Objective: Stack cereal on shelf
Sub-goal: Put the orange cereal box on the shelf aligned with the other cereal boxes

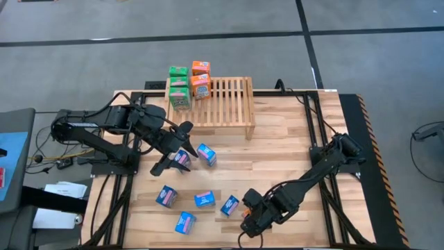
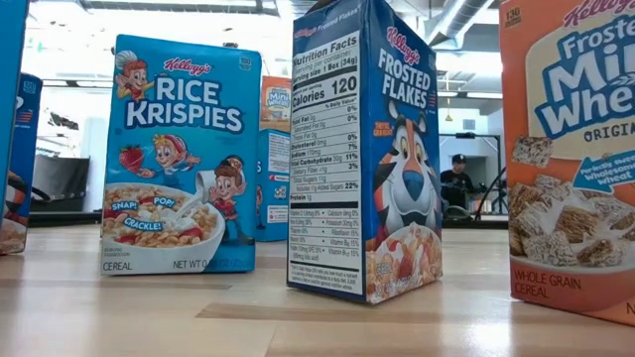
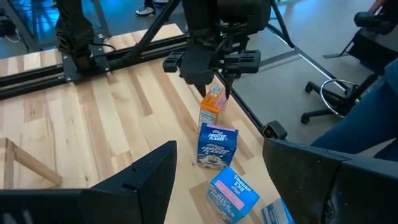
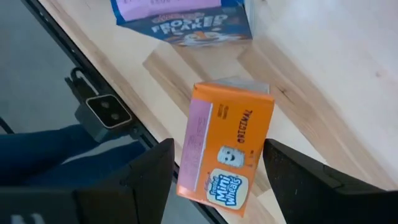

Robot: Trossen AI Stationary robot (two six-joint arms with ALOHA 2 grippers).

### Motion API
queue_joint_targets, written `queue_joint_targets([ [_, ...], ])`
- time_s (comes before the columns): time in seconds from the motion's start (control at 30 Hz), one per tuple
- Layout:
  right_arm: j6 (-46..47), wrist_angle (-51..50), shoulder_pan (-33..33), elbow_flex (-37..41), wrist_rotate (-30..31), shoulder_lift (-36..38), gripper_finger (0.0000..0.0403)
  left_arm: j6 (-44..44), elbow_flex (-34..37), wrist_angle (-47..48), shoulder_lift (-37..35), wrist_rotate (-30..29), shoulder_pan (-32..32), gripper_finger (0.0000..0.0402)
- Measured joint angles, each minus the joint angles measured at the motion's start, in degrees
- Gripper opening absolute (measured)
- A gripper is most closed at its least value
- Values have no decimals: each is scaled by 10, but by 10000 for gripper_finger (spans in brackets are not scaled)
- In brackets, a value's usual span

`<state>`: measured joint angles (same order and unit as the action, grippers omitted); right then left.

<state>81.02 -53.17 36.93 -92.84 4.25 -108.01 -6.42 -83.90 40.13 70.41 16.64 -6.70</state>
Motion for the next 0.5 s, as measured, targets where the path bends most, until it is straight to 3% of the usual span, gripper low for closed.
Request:
queue_joint_targets([
  [0.5,-20,-4,-3,7,3,-2,272,0,0,15,0,-1,0,228],
])
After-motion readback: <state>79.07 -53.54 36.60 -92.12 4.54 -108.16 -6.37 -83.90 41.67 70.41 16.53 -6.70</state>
